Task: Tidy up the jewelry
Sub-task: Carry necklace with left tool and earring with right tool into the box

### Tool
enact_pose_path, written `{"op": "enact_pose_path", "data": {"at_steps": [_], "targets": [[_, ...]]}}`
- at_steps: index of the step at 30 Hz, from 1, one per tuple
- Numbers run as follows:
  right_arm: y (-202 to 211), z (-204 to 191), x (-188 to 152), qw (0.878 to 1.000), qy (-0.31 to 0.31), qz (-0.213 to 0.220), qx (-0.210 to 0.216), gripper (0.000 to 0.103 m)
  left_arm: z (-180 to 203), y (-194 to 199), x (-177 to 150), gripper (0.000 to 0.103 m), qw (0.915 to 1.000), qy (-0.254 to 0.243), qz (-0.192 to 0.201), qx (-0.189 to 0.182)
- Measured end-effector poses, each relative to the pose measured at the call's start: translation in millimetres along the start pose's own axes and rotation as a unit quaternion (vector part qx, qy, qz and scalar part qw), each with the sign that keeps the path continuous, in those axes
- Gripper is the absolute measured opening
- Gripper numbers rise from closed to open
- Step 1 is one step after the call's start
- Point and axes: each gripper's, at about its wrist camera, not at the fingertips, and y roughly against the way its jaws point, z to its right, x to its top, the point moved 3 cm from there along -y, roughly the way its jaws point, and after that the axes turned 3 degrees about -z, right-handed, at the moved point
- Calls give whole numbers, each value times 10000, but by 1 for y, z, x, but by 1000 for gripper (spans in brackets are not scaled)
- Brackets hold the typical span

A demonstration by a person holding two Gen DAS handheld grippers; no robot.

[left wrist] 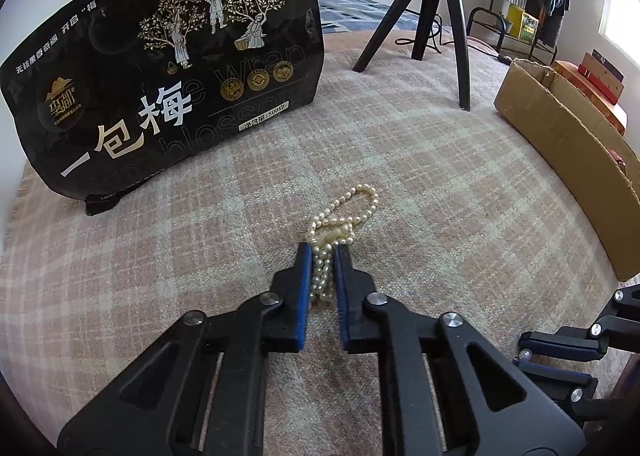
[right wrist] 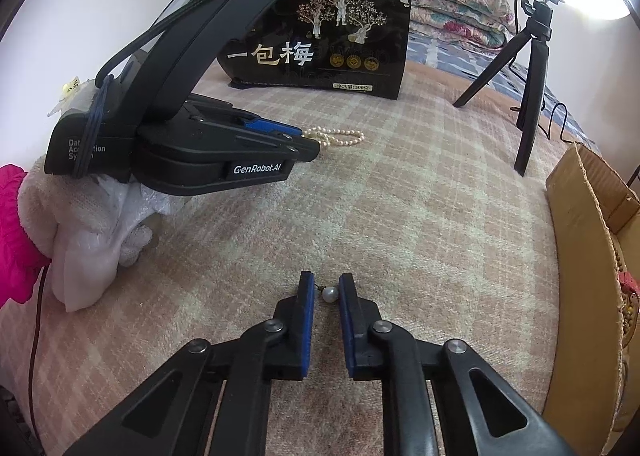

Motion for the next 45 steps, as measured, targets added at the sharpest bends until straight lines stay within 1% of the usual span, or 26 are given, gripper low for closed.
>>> {"op": "enact_pose_path", "data": {"at_steps": [11,20,25,34,38,45], "targets": [[7,4,0,10000,-32,64,15,8,-8,13,0,5,9999,141,69,-23],[27,7,2,9998,-46,200,0,8,-13,48,5,5,9994,173,294,102],[44,10,3,9996,-68,287,-32,8,-8,71,9,5,9989,132,414,156],[83,20,-3,9988,-160,443,-109,8,13,110,16,5,9980,19,613,151],[102,30,-7,9982,-269,520,-131,8,29,127,17,5,9974,-103,686,183],[138,52,-20,9967,-397,654,-282,8,61,156,29,5,9956,-281,883,124]]}}
